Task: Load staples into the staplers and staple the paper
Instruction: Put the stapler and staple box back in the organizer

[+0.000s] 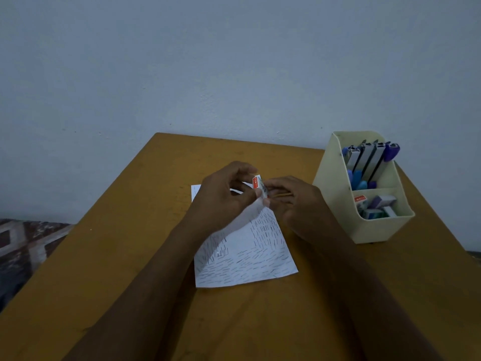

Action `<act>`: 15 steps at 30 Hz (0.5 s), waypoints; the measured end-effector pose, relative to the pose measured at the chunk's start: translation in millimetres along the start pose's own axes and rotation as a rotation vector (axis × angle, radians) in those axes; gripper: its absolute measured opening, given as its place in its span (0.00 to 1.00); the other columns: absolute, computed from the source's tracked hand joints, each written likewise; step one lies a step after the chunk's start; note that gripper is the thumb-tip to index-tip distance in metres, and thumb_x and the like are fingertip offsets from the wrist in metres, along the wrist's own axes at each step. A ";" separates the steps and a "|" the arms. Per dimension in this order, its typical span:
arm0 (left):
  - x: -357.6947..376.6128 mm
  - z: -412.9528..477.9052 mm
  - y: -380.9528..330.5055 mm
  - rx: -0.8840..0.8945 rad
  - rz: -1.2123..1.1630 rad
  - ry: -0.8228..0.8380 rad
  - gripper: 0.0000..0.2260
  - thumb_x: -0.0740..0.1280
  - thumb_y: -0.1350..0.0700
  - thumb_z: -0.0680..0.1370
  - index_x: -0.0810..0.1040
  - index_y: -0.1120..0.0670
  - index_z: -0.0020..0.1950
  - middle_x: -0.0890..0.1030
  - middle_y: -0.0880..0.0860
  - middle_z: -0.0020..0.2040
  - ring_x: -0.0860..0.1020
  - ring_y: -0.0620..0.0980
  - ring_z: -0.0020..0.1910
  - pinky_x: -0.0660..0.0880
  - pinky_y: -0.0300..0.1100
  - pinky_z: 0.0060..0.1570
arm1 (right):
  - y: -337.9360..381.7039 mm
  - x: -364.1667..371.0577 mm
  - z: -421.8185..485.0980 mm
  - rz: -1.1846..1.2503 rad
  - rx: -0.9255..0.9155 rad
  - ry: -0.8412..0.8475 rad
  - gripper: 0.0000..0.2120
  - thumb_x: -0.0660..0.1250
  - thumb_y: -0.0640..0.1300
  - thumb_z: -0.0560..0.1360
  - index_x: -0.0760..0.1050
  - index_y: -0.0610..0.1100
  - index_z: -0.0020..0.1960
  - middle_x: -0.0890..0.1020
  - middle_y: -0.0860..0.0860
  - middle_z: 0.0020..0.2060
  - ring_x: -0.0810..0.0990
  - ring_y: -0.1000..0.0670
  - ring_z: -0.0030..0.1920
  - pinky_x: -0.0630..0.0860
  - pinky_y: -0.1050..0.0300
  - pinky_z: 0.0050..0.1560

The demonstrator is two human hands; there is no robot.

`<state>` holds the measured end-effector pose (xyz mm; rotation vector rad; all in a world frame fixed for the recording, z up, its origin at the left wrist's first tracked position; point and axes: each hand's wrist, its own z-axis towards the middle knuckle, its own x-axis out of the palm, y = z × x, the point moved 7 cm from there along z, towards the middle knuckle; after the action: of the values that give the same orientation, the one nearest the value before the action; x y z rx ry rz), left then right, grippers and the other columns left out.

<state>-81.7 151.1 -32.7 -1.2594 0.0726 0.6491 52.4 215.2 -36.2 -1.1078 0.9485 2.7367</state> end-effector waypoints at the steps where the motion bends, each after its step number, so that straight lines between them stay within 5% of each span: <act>1: -0.4 -0.8 -3.9 0.010 -0.002 -0.012 0.11 0.73 0.60 0.73 0.78 0.49 0.53 0.81 0.44 0.48 0.81 0.41 0.44 0.81 0.40 0.46 | 2.3 -4.0 -1.4 0.011 0.018 -0.028 0.16 0.71 0.45 0.71 0.78 0.39 0.57 0.82 0.46 0.49 0.81 0.51 0.47 0.80 0.54 0.50; 11: 8.9 -3.5 -74.2 0.174 0.089 -0.096 0.04 0.73 0.58 0.72 0.82 0.53 0.47 0.83 0.45 0.43 0.81 0.40 0.40 0.79 0.34 0.42 | 33.9 -64.1 -22.6 -0.004 0.101 -0.210 0.17 0.71 0.47 0.70 0.77 0.40 0.56 0.81 0.46 0.48 0.81 0.49 0.47 0.81 0.51 0.48; 15: 28.2 2.9 -108.8 0.247 0.131 -0.094 0.03 0.72 0.58 0.73 0.82 0.53 0.46 0.82 0.45 0.40 0.81 0.40 0.40 0.78 0.31 0.40 | 31.3 -101.9 -32.6 -0.019 0.170 -0.264 0.18 0.73 0.44 0.70 0.77 0.40 0.58 0.81 0.51 0.50 0.78 0.60 0.46 0.75 0.73 0.47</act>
<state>-6.0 148.6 50.5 -0.9903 0.1539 0.7868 140.4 190.3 27.5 -0.7040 1.0965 2.6400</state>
